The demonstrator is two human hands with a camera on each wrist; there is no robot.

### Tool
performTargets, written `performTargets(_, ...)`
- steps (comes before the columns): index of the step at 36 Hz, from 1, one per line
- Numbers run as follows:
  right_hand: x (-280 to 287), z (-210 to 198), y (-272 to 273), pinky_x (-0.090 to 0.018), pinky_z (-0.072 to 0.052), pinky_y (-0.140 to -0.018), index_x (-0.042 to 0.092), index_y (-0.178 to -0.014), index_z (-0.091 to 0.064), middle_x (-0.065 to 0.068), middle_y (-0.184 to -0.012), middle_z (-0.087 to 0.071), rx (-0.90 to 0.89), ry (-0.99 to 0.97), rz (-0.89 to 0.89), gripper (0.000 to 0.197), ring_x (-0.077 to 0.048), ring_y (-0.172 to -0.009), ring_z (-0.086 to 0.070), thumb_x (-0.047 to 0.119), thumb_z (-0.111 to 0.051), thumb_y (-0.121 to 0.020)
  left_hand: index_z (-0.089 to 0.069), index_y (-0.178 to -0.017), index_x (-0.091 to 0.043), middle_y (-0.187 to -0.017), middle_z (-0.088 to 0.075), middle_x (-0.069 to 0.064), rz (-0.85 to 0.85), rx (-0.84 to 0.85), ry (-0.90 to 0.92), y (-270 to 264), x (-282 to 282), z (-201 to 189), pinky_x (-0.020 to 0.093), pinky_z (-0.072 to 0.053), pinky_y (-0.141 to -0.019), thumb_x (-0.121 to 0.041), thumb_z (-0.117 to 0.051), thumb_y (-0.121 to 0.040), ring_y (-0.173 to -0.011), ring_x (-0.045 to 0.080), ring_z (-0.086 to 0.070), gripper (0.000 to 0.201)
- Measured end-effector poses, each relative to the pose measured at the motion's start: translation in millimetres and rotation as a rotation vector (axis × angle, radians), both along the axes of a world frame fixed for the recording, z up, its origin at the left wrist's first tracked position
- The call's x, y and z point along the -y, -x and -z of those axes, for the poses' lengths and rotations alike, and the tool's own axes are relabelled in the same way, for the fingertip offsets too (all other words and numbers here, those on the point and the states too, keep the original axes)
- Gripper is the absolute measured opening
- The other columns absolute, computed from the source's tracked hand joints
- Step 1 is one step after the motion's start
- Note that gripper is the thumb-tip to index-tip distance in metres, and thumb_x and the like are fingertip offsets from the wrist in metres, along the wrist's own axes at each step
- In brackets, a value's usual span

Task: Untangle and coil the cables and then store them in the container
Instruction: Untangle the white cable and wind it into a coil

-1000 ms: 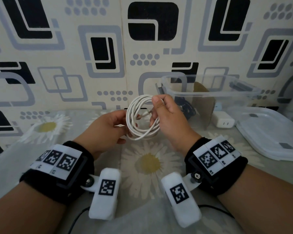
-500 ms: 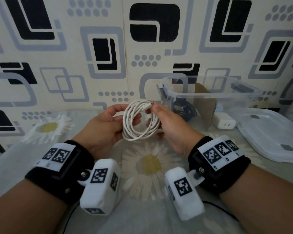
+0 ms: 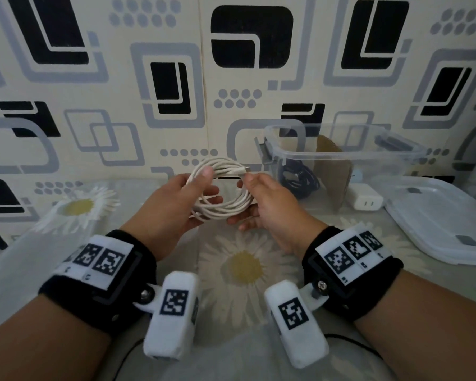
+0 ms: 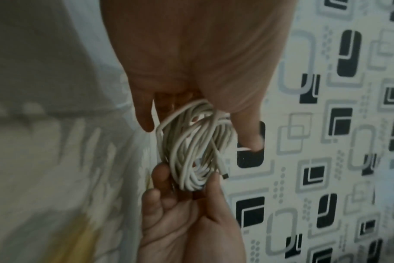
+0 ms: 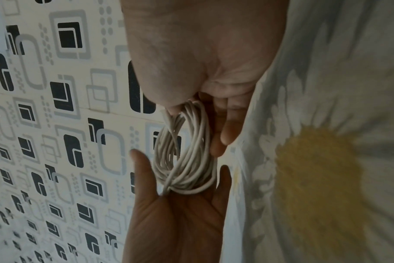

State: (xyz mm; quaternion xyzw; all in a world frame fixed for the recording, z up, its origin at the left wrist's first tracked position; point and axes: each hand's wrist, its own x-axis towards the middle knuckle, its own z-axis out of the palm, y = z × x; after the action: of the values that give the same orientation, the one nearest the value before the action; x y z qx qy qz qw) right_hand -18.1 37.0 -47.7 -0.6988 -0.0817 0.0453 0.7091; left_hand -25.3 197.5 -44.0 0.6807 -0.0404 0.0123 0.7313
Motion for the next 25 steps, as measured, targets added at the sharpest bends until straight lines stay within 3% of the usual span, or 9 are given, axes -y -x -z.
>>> performTargets(2, 0, -1, 1, -0.03, -0.054, -0.052, 0.012, -0.112, -0.051, -0.013, -0.088, -0.066, -0.017, 0.0, -0.015, 0.025, -0.03, -0.068, -0.069, 0.032, -0.038, -0.104, -0.061, -0.106, -0.017, -0.094, -0.071, 0.002, -0.058, 0.08, -0.096, 1, 2, 2, 0.027, -0.057, -0.075, -0.055, -0.066, -0.062, -0.084, 0.011, -0.071, 0.058)
performTargets(5, 0, 0, 2, -0.035, -0.057, -0.061, 0.012, -0.119, -0.051, -0.013, -0.094, -0.068, -0.049, 0.013, -0.073, 0.025, -0.034, -0.077, -0.071, 0.028, -0.039, -0.103, -0.06, -0.093, -0.013, -0.074, -0.066, 0.0, -0.123, 0.104, -0.132, -2, -1, 4, 0.035, -0.057, -0.075, -0.052, -0.065, -0.076, -0.075, 0.016, -0.068, 0.043)
performTargets(7, 1, 0, 2, -0.036, -0.056, -0.062, 0.014, -0.121, -0.053, -0.009, -0.095, -0.069, -0.045, 0.054, -0.1, 0.026, -0.029, -0.08, -0.072, 0.028, -0.044, -0.101, -0.061, -0.092, -0.012, -0.07, -0.063, 0.0, -0.148, 0.108, -0.144, -5, -3, 5, 0.039, -0.055, -0.075, -0.043, -0.06, -0.09, -0.073, 0.019, -0.067, 0.032)
performTargets(10, 3, 2, 2, -0.033, -0.051, -0.056, 0.017, -0.114, -0.057, -0.002, -0.087, -0.069, -0.005, 0.09, -0.09, 0.034, -0.02, -0.073, -0.072, 0.044, -0.053, -0.095, -0.061, -0.093, -0.009, -0.069, -0.06, 0.0, -0.139, 0.107, -0.133, -7, -3, 8, 0.035, -0.054, -0.07, -0.04, -0.056, -0.094, -0.066, 0.014, -0.066, 0.032)
performTargets(14, 4, 3, 0, -0.032, -0.051, -0.053, 0.014, -0.107, -0.061, 0.0, -0.072, -0.067, 0.043, 0.1, -0.037, 0.04, -0.023, -0.064, -0.07, 0.05, -0.051, -0.093, -0.063, -0.089, -0.012, -0.065, -0.059, -0.003, -0.098, 0.116, -0.123, -6, -2, 9, 0.031, -0.052, -0.067, -0.039, -0.056, -0.094, -0.061, 0.011, -0.062, 0.028)
performTargets(18, 5, 3, -2, -0.033, -0.055, -0.057, 0.013, -0.108, -0.064, -0.006, -0.081, -0.072, 0.049, 0.091, -0.027, 0.039, -0.031, -0.071, -0.073, 0.047, -0.046, -0.097, -0.066, -0.089, -0.015, -0.063, -0.057, -0.006, -0.053, 0.085, -0.076, -6, -2, 7, 0.027, -0.049, -0.062, -0.05, -0.061, -0.078, -0.057, 0.007, -0.059, 0.038)
performTargets(20, 7, 3, -2, -0.032, -0.056, -0.057, 0.013, -0.108, -0.065, -0.007, -0.079, -0.073, 0.051, 0.086, -0.029, 0.04, -0.032, -0.071, -0.072, 0.046, -0.044, -0.098, -0.067, -0.088, -0.015, -0.067, -0.056, -0.001, -0.017, 0.064, -0.033, -8, -5, 7, 0.029, -0.05, -0.065, -0.055, -0.063, -0.069, -0.059, 0.009, -0.059, 0.044)
performTargets(23, 7, 4, -3, -0.031, -0.056, -0.058, 0.012, -0.109, -0.065, -0.011, -0.085, -0.074, 0.046, 0.078, -0.041, 0.042, -0.033, -0.073, -0.073, 0.046, -0.043, -0.099, -0.07, -0.094, -0.014, -0.076, -0.06, 0.015, 0.048, 0.045, -0.004, -9, -8, 7, 0.037, -0.055, -0.077, -0.059, -0.069, -0.067, -0.072, 0.019, -0.064, 0.053)
performTargets(25, 7, 4, -3, -0.031, -0.056, -0.058, 0.011, -0.112, -0.064, -0.011, -0.088, -0.074, 0.035, 0.073, -0.059, 0.042, -0.033, -0.074, -0.073, 0.045, -0.042, -0.099, -0.069, -0.084, -0.016, -0.062, -0.059, 0.001, 0.043, 0.06, 0.03, -8, -7, 6, 0.029, -0.053, -0.066, -0.054, -0.065, -0.069, -0.061, 0.013, -0.061, 0.041)
